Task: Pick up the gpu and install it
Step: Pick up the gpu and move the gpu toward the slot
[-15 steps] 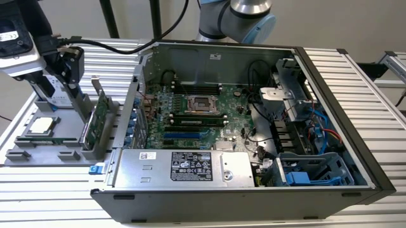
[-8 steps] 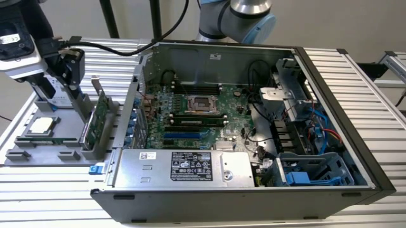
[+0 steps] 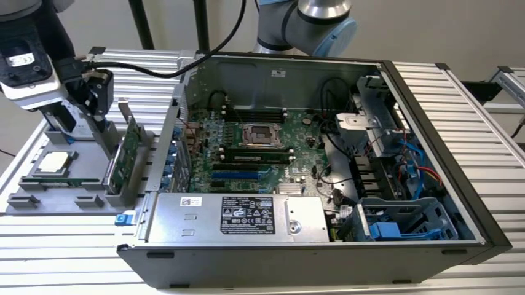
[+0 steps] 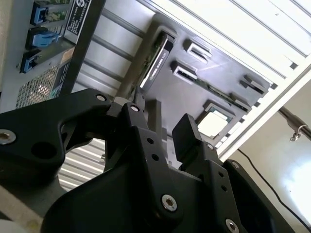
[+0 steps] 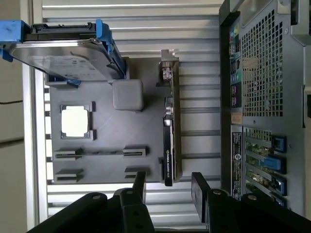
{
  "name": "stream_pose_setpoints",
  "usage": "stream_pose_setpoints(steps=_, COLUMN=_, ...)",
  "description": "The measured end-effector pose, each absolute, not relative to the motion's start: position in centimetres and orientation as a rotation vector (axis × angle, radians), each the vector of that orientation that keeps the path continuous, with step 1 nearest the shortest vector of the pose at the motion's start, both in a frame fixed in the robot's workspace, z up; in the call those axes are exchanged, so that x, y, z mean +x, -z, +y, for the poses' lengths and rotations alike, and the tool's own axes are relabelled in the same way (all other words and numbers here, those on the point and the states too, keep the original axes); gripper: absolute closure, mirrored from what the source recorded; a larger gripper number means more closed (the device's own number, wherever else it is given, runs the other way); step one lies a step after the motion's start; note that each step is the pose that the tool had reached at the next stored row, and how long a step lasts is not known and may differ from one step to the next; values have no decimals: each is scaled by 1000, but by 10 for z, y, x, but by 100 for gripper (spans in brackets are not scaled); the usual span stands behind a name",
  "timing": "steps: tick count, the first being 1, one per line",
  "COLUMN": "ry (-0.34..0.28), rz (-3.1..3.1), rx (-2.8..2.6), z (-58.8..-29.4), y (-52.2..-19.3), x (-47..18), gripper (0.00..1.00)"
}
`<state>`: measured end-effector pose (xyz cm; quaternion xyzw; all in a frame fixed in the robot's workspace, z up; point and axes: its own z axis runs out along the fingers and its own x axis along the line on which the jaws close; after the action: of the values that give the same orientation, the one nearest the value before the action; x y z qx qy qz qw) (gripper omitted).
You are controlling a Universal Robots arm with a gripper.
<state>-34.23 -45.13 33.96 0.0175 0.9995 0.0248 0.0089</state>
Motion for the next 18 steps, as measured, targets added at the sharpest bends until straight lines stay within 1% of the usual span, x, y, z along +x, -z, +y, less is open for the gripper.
stream_pose_setpoints(steps=18, ry=-78, rz=3122, rx=55, z=-451, y=-328, x=-338, gripper=0)
